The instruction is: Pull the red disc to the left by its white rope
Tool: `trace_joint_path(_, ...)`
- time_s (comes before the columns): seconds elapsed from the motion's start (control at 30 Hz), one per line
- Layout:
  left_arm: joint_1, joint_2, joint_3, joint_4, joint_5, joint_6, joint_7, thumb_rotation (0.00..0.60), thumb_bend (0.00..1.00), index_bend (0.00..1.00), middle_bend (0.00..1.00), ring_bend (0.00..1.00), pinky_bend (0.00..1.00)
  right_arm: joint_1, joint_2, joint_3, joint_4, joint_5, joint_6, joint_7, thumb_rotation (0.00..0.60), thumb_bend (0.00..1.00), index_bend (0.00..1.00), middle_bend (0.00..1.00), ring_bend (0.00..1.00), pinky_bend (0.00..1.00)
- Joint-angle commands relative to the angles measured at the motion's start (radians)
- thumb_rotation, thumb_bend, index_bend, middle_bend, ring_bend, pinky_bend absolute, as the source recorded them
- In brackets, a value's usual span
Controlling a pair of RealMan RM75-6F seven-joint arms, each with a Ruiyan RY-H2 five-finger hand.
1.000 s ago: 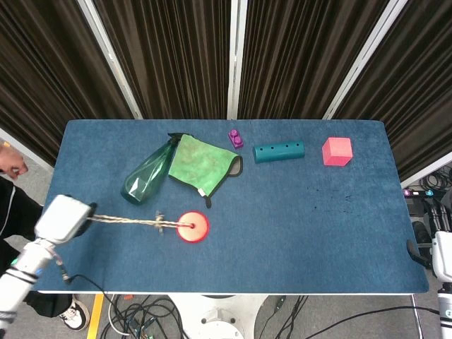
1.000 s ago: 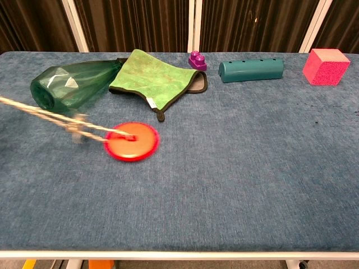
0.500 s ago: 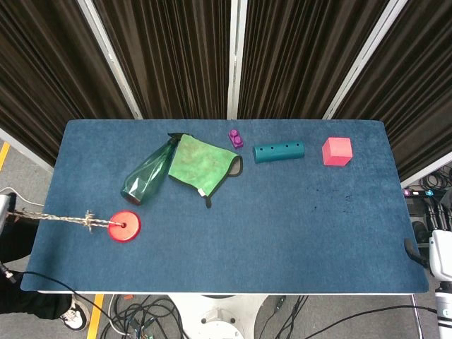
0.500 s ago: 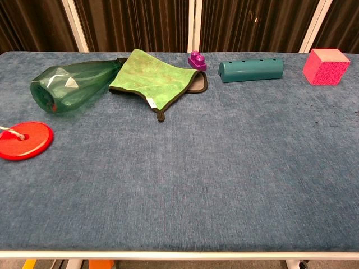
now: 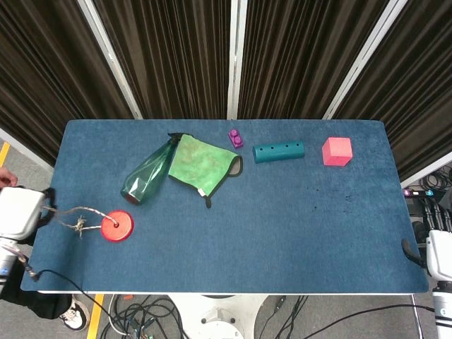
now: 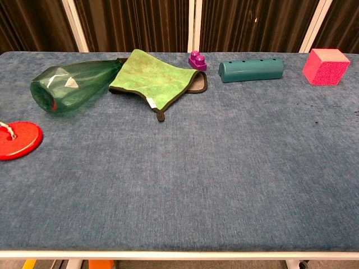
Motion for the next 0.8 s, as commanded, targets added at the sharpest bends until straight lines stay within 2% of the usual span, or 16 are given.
trace_joint_path(0.03, -0.048, -0.086, 0.003, 0.048, 0.14, -0.008, -0.088, 0.6, 0.28, 0.63, 0.95, 0.73, 0.68, -0.001, 0.001, -0.002, 0.002, 0.004, -0.005, 0.002, 0.6, 0.25, 0.0, 0.0, 0.0, 0.0)
trace_joint_path(0.1, -0.067, -0.092, 0.006, 0.041, 0.159, -0.037, -0.076, 0.6, 0.17, 0.58, 0.88, 0.65, 0.65, -0.002, 0.002, -0.004, 0.004, 0.007, -0.009, 0.005, 0.6, 0.25, 0.0, 0.0, 0.0, 0.0)
trace_joint_path(0.17, -0.076, -0.1, 0.015, 0.034, 0.163, -0.069, -0.075, 0.6, 0.15, 0.56, 0.83, 0.62, 0.64, -0.003, 0.002, -0.004, 0.008, 0.011, -0.01, 0.008, 0.6, 0.25, 0.0, 0.0, 0.0, 0.0)
trace_joint_path(0.23, -0.086, -0.107, 0.026, 0.021, 0.161, -0.108, -0.075, 0.6, 0.14, 0.51, 0.72, 0.58, 0.63, -0.004, 0.001, -0.004, 0.012, 0.014, -0.013, 0.013, 0.6, 0.25, 0.0, 0.0, 0.0, 0.0)
trace_joint_path(0.3, -0.091, -0.113, 0.036, 0.011, 0.159, -0.136, -0.077, 0.6, 0.12, 0.4, 0.52, 0.48, 0.59, -0.003, 0.0, -0.005, 0.014, 0.017, -0.016, 0.016, 0.6, 0.25, 0.0, 0.0, 0.0, 0.0)
trace_joint_path(0.37, -0.096, -0.123, 0.043, 0.003, 0.161, -0.157, -0.082, 0.6, 0.09, 0.26, 0.32, 0.35, 0.52, -0.003, 0.0, -0.006, 0.015, 0.018, -0.019, 0.016, 0.6, 0.25, 0.0, 0.0, 0.0, 0.0)
trace_joint_path(0.4, -0.096, -0.134, 0.043, 0.005, 0.165, -0.156, -0.085, 0.6, 0.07, 0.18, 0.19, 0.24, 0.45, -0.002, 0.0, -0.006, 0.015, 0.018, -0.02, 0.016, 0.6, 0.25, 0.0, 0.0, 0.0, 0.0)
trace_joint_path(0.43, -0.095, -0.144, 0.043, 0.01, 0.169, -0.153, -0.088, 0.6, 0.06, 0.13, 0.1, 0.16, 0.4, -0.002, 0.0, -0.006, 0.016, 0.018, -0.02, 0.016, 0.6, 0.25, 0.0, 0.0, 0.0, 0.0)
trace_joint_path(0.5, -0.091, -0.168, 0.04, 0.026, 0.175, -0.139, -0.093, 0.6, 0.06, 0.1, 0.02, 0.07, 0.33, -0.002, -0.001, -0.006, 0.016, 0.018, -0.021, 0.016, 0.6, 0.25, 0.0, 0.0, 0.0, 0.0)
trace_joint_path(0.63, -0.082, -0.19, 0.037, 0.039, 0.169, -0.129, -0.095, 0.6, 0.06, 0.08, 0.0, 0.0, 0.24, -0.002, -0.002, -0.007, 0.017, 0.018, -0.021, 0.017, 0.6, 0.25, 0.0, 0.0, 0.0, 0.0)
trace_joint_path(0.8, -0.057, -0.178, 0.042, 0.017, 0.167, -0.098, -0.094, 0.6, 0.06, 0.08, 0.05, 0.0, 0.23, -0.004, 0.0, -0.006, 0.018, 0.019, -0.018, 0.02, 0.6, 0.25, 0.0, 0.0, 0.0, 0.0)
